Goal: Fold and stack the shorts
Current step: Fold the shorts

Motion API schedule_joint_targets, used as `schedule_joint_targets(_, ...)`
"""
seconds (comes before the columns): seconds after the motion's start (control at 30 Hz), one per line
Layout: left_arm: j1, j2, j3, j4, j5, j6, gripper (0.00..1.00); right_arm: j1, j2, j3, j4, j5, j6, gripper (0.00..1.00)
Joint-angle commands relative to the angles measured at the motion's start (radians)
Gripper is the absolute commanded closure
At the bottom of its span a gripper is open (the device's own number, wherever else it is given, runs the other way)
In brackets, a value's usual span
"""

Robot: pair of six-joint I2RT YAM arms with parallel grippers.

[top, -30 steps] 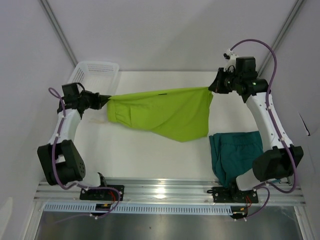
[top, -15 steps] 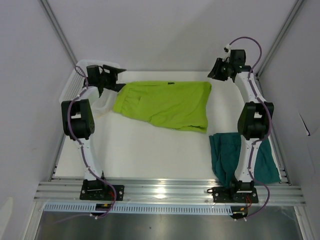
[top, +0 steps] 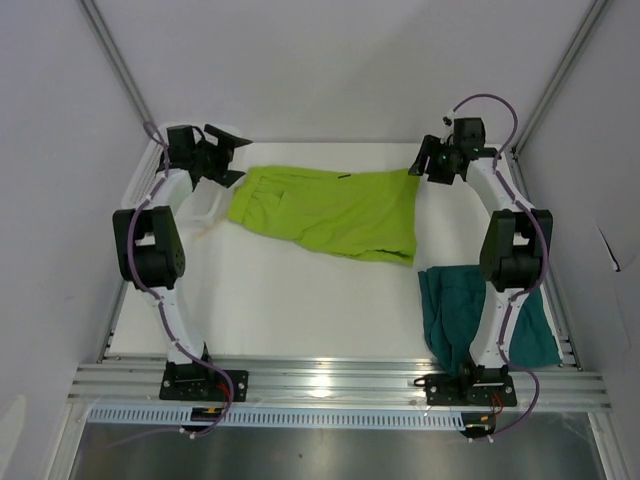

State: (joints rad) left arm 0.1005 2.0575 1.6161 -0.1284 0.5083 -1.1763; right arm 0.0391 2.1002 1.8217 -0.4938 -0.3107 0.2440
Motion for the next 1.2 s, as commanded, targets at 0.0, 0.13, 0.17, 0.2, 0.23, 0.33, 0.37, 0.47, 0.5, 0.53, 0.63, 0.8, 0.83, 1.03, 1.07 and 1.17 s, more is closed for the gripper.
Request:
schedule_joint_targets(0.0, -0.019, -0.163, -0.041, -0.079, -0.002, 0.128, 0.01, 0.034, -0.15, -0.108, 0.032, 0.013, 0.009, 0.34)
schedule_joint_targets(0.13, -0.039, -0.255, -0.126, -0.18, -0.034, 0.208, 0.01, 0.088, -0.274, -0.273, -0.006, 0.077, 0.024, 0.33)
schedule_joint_targets(0.17, -0.051, -0.295, -0.143, -0.194, -0.045, 0.236, 0.01, 0.113, -0.299, -0.313, -0.003, 0.097, 0.021, 0.33)
schedule_joint_targets(0.2, -0.059, -0.316, -0.191, -0.207, -0.075, 0.248, 0.01, 0.126, -0.327, -0.356, 0.01, 0.105, 0.011, 0.33)
schedule_joint_targets(0.23, -0.067, -0.336, -0.208, -0.224, -0.092, 0.262, 0.01, 0.139, -0.353, -0.433, 0.017, 0.122, 0.003, 0.33)
schedule_joint_targets(0.33, -0.09, -0.408, -0.294, -0.247, -0.155, 0.29, 0.01, 0.18, -0.437, -0.525, 0.037, 0.104, 0.008, 0.33)
schedule_joint_targets(0.37, -0.09, -0.421, -0.307, -0.24, -0.165, 0.294, 0.01, 0.191, -0.469, -0.573, 0.04, 0.101, 0.015, 0.34)
schedule_joint_targets(0.47, -0.125, -0.433, -0.369, -0.231, -0.191, 0.306, 0.03, 0.263, -0.506, -0.642, 0.054, 0.117, 0.058, 0.34)
schedule_joint_targets(0.5, -0.127, -0.428, -0.367, -0.235, -0.191, 0.32, 0.04, 0.283, -0.523, -0.657, 0.069, 0.13, 0.073, 0.34)
schedule_joint_targets(0.53, -0.131, -0.412, -0.369, -0.246, -0.191, 0.329, 0.04, 0.326, -0.529, -0.671, 0.078, 0.165, 0.099, 0.34)
schedule_joint_targets(0.63, -0.147, -0.376, -0.352, -0.283, -0.214, 0.357, 0.04, 0.369, -0.529, -0.702, 0.089, 0.191, 0.153, 0.33)
schedule_joint_targets(0.8, -0.163, -0.349, -0.366, -0.295, -0.24, 0.356, 0.04, 0.358, -0.523, -0.745, 0.125, 0.191, 0.332, 0.31)
schedule_joint_targets(0.83, -0.165, -0.347, -0.375, -0.277, -0.237, 0.346, 0.04, 0.352, -0.54, -0.786, 0.158, 0.158, 0.371, 0.32)
schedule_joint_targets(1.03, -0.18, -0.341, -0.384, -0.252, -0.221, 0.329, 0.04, 0.392, -0.647, -0.888, 0.225, 0.323, 0.748, 0.09)
schedule_joint_targets(1.07, -0.183, -0.342, -0.384, -0.254, -0.223, 0.331, 0.04, 0.397, -0.667, -0.897, 0.218, 0.362, 0.788, 0.01)
schedule_joint_targets(1.17, -0.185, -0.353, -0.398, -0.254, -0.234, 0.333, 0.04, 0.397, -0.689, -0.913, 0.176, 0.412, 0.949, 0.0)
